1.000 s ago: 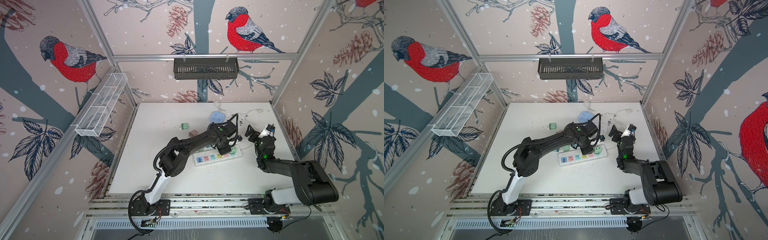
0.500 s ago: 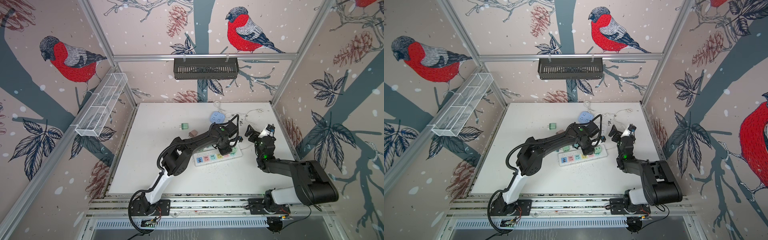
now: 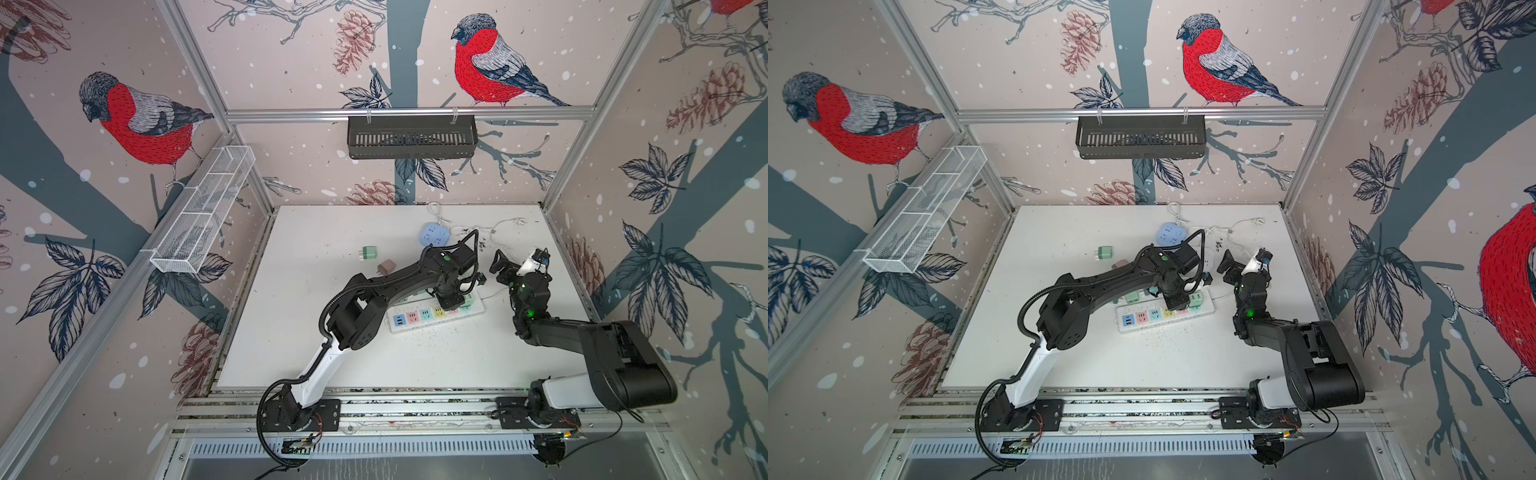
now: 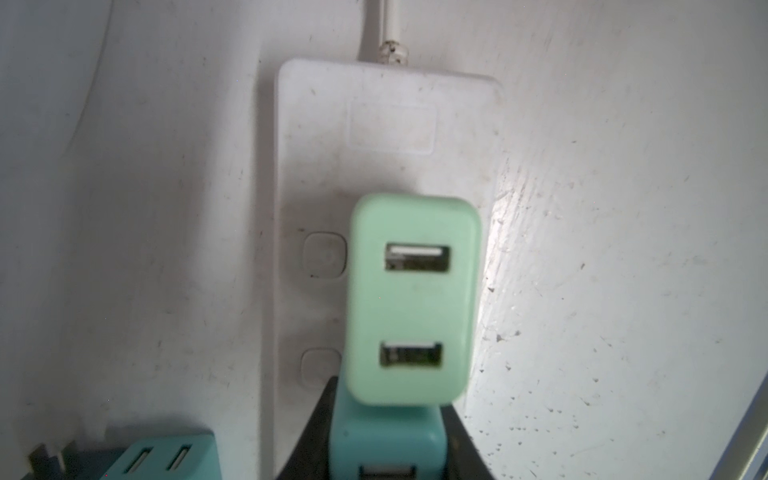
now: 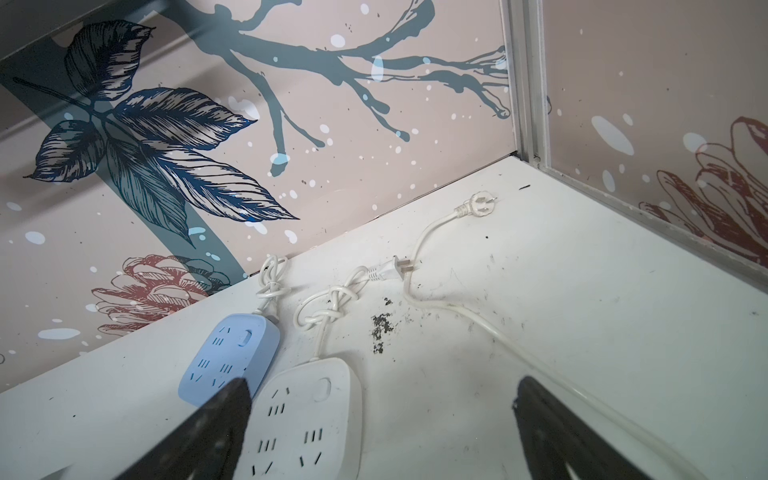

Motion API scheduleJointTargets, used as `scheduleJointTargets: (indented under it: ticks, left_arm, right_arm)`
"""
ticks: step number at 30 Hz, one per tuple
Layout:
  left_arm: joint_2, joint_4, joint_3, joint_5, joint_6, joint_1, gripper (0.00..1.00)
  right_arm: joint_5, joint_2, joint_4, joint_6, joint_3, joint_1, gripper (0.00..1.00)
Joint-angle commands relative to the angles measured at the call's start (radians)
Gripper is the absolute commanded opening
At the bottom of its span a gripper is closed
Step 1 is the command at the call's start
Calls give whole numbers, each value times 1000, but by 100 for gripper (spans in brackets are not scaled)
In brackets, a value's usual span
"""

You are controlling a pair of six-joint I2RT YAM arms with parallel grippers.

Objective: Insert the plug
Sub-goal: 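Lower and press the teal adapter into the power strip socket with the left gripper, then open and raise the left gripper while the right gripper moves toward the table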

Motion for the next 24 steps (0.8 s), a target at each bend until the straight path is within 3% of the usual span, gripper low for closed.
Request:
scheduleJointTargets:
  ticks: [1,5,7,11,12,18,24]
  left_arm:
    - [25,18,-19,-13,19,1,14]
    - [-36,81,-55,-21,20,3,42]
    - [-65,104,-62,-22,23,3,61]
    - [-155,197,-110,-14,6,16,79]
    - [-185,221,-129,4,1,22,95]
    - [-362,374,-281,-7,-24,30,98]
    - [-689,797,-649,-148,-160,98,97]
  right_arm:
    - [9,-3,32,2,0,3,99]
    - [9,-4,32,2,-2,2,100]
    - [9,-3,34,1,-3,3,99]
    - [9,-5,34,1,-5,3,100]
    - [9,-7,34,3,-5,2,100]
    - [7,-2,30,-2,1,3,99]
    - [12,2,28,-18,7,16,100]
